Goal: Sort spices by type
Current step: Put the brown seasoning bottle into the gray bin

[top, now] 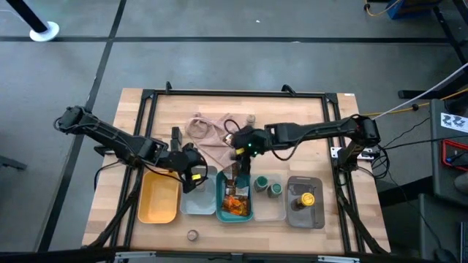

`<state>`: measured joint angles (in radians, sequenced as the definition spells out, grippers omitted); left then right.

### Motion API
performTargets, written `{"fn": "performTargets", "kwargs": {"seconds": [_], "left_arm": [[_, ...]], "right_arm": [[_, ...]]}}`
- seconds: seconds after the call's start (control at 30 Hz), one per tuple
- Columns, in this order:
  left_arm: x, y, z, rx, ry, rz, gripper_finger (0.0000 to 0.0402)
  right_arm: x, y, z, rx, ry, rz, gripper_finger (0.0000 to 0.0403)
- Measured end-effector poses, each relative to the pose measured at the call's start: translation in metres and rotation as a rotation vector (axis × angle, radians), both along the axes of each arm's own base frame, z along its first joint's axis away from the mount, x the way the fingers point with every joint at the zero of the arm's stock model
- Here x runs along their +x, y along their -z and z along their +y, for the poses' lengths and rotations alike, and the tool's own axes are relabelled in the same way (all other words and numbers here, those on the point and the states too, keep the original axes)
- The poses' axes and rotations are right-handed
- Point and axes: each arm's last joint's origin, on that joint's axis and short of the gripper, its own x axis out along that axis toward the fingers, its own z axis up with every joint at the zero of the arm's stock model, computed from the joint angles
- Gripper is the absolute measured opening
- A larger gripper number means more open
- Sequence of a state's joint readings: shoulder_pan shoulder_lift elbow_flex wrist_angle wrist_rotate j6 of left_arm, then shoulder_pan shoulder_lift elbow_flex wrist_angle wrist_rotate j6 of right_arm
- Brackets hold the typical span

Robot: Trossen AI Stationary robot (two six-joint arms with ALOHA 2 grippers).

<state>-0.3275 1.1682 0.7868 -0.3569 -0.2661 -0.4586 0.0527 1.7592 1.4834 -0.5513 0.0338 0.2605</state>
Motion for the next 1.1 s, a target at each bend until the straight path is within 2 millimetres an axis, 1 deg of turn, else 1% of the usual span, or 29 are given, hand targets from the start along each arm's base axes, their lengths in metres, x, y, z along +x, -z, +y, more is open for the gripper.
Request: {"fn": "performTargets", "kwargs": {"seconds": [0.07, 0.17, 0.27, 0.4, 0.53, 0.67, 0.77, 0.9, 1.1], "left_arm": [[-0.001, -0.002, 0.0, 0.007, 0.008, -0.009, 0.0265], [-0.005, -0.008, 0.002, 0.001, 0.011, -0.034, 0.0265], [-0.011, -0.016, 0.003, 0.005, 0.026, -0.071, 0.0265], [-0.025, -0.028, 0.005, -0.004, 0.04, -0.111, 0.0265], [-0.041, -0.037, 0.011, -0.011, 0.035, -0.118, 0.0265], [-0.049, -0.043, 0.015, 0.012, 0.021, -0.155, 0.0265], [-0.05, -0.045, 0.016, 0.047, 0.036, -0.164, 0.0265], [-0.05, -0.045, 0.018, 0.081, 0.042, -0.162, 0.0265], [-0.051, -0.044, 0.018, 0.109, 0.053, -0.149, 0.0265]], "right_arm": [[0.004, -0.005, 0.01, -0.004, -0.034, -0.072, 0.0193], [0.014, -0.007, 0.024, -0.011, -0.08, -0.17, 0.0193], [0.025, 0.0, 0.035, -0.01, -0.111, -0.238, 0.0193], [0.04, 0.016, 0.045, 0.031, -0.188, -0.272, 0.0193], [0.051, 0.034, 0.047, 0.052, -0.209, -0.274, 0.0193], [0.061, 0.052, 0.049, 0.073, -0.233, -0.279, 0.0193], [0.069, 0.062, 0.051, 0.085, -0.248, -0.276, 0.0193], [0.082, 0.068, 0.052, 0.083, -0.251, -0.277, 0.0193], [0.095, 0.085, 0.053, 0.045, -0.249, -0.176, 0.0193]]}}
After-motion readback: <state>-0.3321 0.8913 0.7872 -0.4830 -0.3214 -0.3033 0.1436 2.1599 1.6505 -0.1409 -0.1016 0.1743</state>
